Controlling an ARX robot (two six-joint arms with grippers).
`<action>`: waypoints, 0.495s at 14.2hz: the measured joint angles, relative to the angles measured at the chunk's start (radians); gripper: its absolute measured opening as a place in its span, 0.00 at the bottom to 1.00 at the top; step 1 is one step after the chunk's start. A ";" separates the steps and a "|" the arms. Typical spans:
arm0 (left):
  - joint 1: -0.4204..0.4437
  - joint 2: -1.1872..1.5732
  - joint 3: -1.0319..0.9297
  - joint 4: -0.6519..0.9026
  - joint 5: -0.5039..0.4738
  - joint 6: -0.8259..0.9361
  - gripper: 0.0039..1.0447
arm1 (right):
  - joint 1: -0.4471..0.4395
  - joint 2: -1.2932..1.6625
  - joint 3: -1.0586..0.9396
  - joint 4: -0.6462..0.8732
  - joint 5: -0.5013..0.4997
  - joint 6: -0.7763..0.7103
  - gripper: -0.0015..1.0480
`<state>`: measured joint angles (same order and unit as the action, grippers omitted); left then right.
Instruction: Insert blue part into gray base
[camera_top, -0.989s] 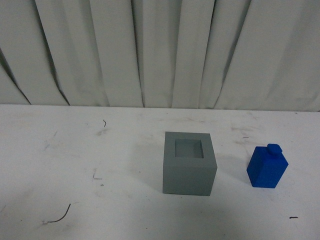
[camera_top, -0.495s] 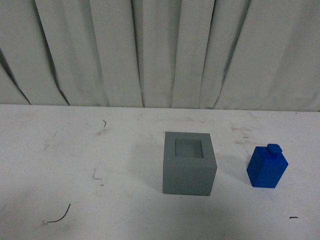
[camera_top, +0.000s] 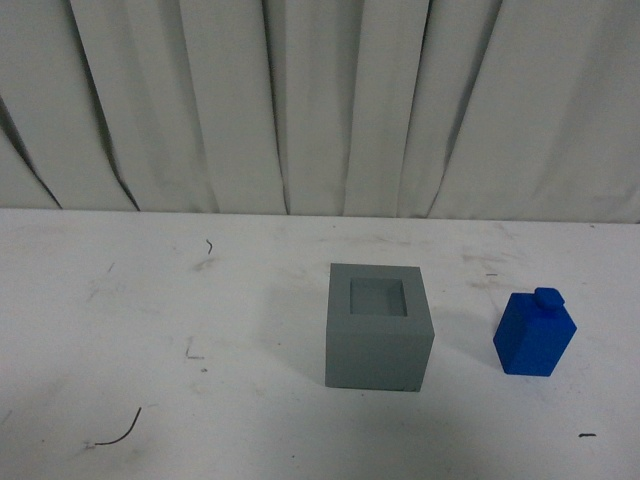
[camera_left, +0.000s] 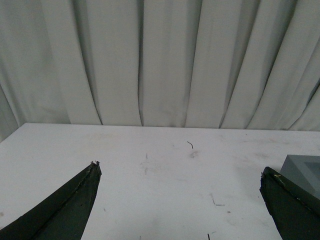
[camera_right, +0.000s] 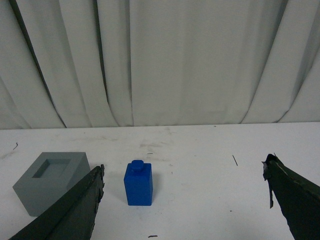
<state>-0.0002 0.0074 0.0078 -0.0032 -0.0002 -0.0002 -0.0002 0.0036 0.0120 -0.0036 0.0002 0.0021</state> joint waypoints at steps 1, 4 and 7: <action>0.000 0.000 0.000 0.000 0.000 0.000 0.94 | 0.000 0.000 0.000 0.000 0.000 0.000 0.94; 0.000 0.000 0.000 0.000 0.000 0.000 0.94 | -0.008 0.209 0.015 0.237 -0.046 0.000 0.94; 0.000 0.000 0.000 0.000 0.000 0.000 0.94 | -0.078 0.701 0.189 0.644 -0.153 0.003 0.94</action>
<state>-0.0002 0.0074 0.0078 -0.0029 -0.0002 -0.0002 -0.0784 0.7044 0.2008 0.6407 -0.1532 0.0048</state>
